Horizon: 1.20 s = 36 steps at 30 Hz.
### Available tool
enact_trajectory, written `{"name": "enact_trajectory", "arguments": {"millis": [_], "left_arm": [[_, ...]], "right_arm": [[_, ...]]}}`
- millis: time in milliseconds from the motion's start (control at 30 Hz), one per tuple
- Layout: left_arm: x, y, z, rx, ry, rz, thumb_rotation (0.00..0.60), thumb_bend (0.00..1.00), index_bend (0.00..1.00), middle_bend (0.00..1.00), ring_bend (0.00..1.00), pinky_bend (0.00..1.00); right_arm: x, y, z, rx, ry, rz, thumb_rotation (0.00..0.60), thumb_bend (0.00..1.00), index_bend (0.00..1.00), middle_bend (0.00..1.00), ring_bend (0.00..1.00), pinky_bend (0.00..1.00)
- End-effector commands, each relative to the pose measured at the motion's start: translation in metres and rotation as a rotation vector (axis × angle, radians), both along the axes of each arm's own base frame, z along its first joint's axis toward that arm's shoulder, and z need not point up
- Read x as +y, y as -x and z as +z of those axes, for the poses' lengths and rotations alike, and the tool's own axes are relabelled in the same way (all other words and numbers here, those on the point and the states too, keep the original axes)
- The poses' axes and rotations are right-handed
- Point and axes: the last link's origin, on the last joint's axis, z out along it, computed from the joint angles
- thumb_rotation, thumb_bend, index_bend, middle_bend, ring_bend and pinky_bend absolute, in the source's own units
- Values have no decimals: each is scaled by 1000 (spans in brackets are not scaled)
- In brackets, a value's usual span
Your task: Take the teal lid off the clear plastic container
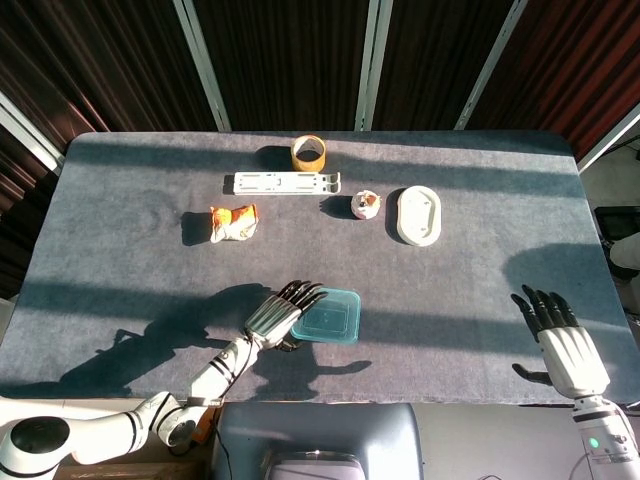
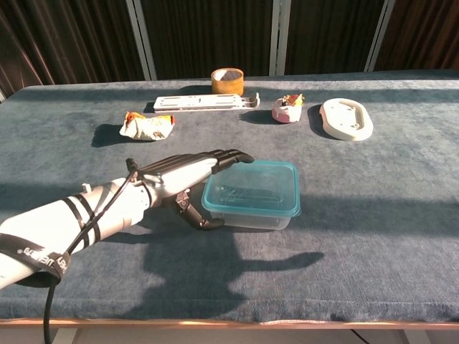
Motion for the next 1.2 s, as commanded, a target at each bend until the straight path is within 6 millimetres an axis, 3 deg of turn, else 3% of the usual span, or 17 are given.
{"name": "enact_trajectory", "arguments": {"millis": [33, 167, 267, 467, 600, 733, 867, 1200], "left_arm": [[-4, -2, -1, -5, 5, -6, 600, 277, 0, 137, 125, 193], [-16, -7, -4, -26, 6, -34, 600, 279, 0, 206, 192, 241], [-22, -10, -6, -44, 7, -49, 600, 277, 0, 216, 202, 255], [-29, -14, -11, -67, 27, -56, 600, 276, 0, 215, 202, 256], [-29, -15, -12, -74, 31, -52, 600, 275, 0, 213, 197, 252], [-28, -15, -13, -91, 32, -40, 600, 276, 0, 211, 190, 245], [-29, -15, -15, -89, 37, -46, 600, 275, 0, 211, 190, 241], [-29, -14, -17, -76, 32, -45, 600, 276, 0, 210, 190, 233]], "right_arm": [[-7, -6, -9, 10, -27, 45, 600, 177, 0, 0, 0, 0], [-24, -21, -32, 24, -103, 147, 600, 227, 11, 0, 0, 0], [-38, -28, -52, 17, -173, 208, 600, 290, 109, 0, 0, 0], [-60, -42, -89, -85, -281, 294, 600, 314, 271, 0, 0, 0], [-63, -45, -97, -108, -298, 320, 600, 325, 321, 0, 0, 0], [-63, -64, -132, -187, -384, 430, 600, 376, 425, 0, 0, 0], [-64, -68, -148, -238, -399, 484, 600, 447, 496, 16, 0, 0], [-67, -80, -175, -335, -442, 529, 600, 469, 546, 36, 0, 0]]}}
